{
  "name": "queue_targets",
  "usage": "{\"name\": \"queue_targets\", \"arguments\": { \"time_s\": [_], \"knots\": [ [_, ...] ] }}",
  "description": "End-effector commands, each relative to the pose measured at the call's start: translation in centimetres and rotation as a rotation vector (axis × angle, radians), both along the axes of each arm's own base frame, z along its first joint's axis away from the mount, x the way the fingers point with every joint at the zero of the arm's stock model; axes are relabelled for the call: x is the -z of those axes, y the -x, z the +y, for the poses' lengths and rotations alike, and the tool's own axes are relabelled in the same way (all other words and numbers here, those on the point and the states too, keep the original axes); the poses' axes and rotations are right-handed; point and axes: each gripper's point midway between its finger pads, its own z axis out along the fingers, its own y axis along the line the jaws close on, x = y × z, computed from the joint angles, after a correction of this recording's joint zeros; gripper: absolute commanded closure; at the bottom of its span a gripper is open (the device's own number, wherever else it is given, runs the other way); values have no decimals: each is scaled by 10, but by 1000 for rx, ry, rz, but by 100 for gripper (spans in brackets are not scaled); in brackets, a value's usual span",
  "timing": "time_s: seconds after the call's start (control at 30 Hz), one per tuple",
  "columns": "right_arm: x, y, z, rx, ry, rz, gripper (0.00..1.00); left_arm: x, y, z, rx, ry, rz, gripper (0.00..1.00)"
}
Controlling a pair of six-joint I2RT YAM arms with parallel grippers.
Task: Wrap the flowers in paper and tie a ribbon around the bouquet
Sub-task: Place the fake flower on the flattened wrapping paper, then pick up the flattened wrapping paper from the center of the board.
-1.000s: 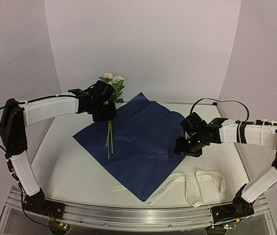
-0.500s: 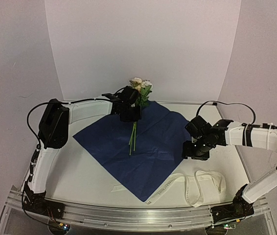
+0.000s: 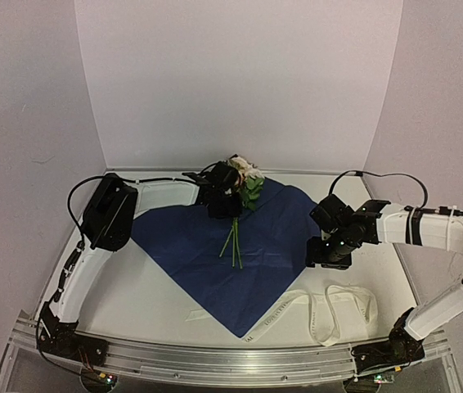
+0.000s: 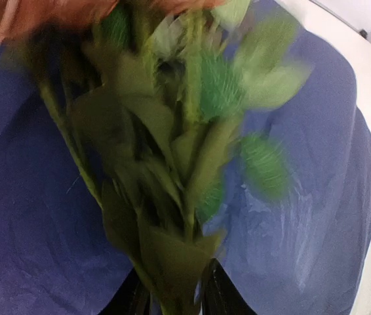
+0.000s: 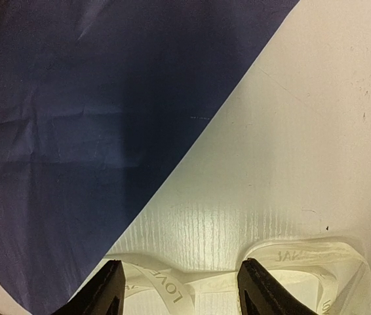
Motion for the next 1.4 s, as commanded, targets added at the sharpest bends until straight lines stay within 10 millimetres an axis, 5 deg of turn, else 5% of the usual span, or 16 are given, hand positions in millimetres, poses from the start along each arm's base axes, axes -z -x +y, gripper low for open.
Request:
{"name": "queue_targets", "arguments": {
  "time_s": [0.0, 0.1, 0.23, 0.4, 0.7, 0.8, 1.07, 1.37],
  "knots": [
    [-2, -2, -2, 3, 17, 6, 37, -53, -11, -12, 2, 110, -94, 49],
    [-5, -6, 5, -31, 14, 11, 34, -73, -4, -6, 0, 125, -111, 29],
    [-8, -13, 20, -89, -1, 27, 33, -96, 14, 16, -29, 134, -107, 16],
    [-13, -24, 43, -145, -46, 49, 34, -119, 47, 70, -132, 140, -95, 7],
    [-7, -38, 64, -223, -55, 72, 32, -81, 112, 220, -441, 138, 76, 6],
    [-3, -41, 65, -222, -59, 88, 31, -79, 125, 249, -493, 166, 82, 4],
    [8, -43, 60, -206, -65, 123, 26, -47, 147, 258, -516, 263, 175, 1],
    [12, -41, 61, -206, -75, 134, 25, -24, 143, 257, -512, 403, 113, 0]
  ]
}}
